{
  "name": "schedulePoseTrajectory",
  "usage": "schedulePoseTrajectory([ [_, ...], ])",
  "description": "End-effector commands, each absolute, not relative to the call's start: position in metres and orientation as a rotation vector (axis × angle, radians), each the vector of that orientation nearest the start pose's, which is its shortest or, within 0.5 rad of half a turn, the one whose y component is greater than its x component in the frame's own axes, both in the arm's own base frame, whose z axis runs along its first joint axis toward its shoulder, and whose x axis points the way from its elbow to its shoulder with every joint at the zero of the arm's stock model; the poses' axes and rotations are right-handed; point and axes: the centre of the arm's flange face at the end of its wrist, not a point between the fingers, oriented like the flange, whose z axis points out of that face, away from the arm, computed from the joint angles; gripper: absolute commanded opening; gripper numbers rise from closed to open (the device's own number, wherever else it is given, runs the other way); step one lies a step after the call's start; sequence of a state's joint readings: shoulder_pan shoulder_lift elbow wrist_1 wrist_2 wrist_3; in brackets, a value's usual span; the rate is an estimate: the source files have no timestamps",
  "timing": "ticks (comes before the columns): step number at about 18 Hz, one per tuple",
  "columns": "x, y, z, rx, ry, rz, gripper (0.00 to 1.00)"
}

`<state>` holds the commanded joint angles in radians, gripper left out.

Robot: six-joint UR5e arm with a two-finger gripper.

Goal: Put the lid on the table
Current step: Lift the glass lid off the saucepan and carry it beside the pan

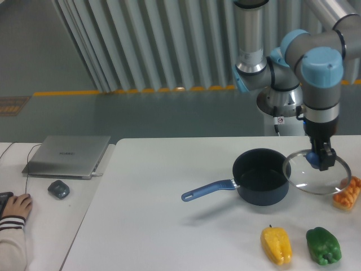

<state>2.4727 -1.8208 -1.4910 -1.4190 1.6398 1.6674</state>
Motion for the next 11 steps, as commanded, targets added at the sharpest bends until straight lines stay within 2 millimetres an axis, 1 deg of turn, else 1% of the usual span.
schedulePoseTrajectory([
  [2,-0.389,0.468,0.401,-2.978,1.197,0.019,0.51],
  [5,-0.393,0.472,0.389,-2.974,1.193,-0.009,0.52],
  [9,-0.402,0.479,0.368,-2.978,1.192,-0.015,0.52],
  [11,-0.403,0.479,0.364,-2.977,1.197,-0.025,0.52],
])
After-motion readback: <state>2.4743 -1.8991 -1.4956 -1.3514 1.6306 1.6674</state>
